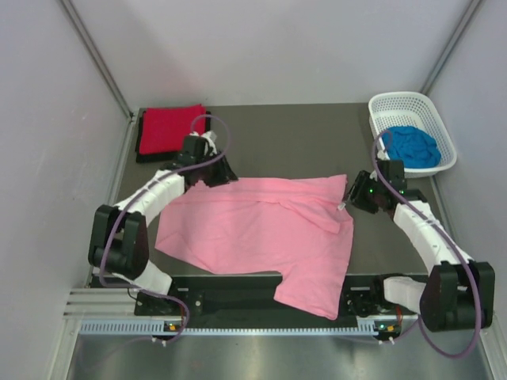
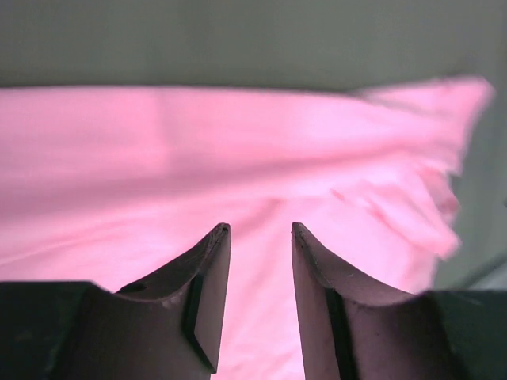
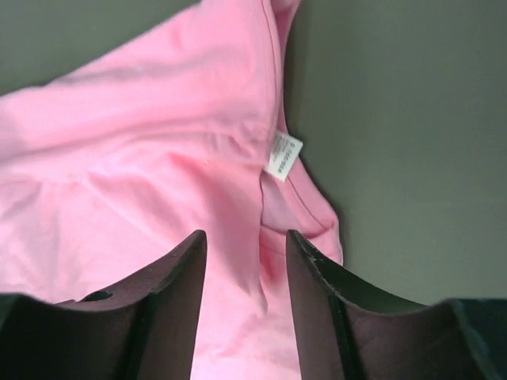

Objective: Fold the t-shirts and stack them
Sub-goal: Fold the tshirt

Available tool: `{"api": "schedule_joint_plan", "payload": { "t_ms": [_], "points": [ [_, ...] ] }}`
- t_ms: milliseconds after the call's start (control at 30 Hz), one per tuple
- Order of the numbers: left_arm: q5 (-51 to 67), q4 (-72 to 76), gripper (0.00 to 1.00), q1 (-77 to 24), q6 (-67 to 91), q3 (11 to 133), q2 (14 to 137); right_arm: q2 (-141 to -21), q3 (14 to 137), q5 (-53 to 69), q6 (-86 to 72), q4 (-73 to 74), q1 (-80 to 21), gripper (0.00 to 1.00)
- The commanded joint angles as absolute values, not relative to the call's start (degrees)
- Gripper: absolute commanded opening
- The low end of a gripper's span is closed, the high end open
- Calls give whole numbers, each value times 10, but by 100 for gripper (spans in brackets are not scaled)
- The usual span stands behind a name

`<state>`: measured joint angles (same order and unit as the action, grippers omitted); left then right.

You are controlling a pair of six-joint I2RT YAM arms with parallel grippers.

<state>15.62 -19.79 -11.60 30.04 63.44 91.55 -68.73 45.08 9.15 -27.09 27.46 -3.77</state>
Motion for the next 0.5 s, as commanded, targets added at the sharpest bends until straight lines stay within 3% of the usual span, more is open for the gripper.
{"api": "schedule_joint_plan", "payload": {
  "t_ms": [0, 167, 467],
  "points": [
    [232, -42, 42, -184, 359, 574, 868, -641, 407, 111, -300, 293, -49, 46],
    [220, 113, 44, -286, 442, 520, 873, -619, 370, 126, -319, 272, -79, 51],
    [177, 122, 44, -330, 445, 544, 957, -600, 320, 123, -309, 222, -130, 60]
  ]
}}
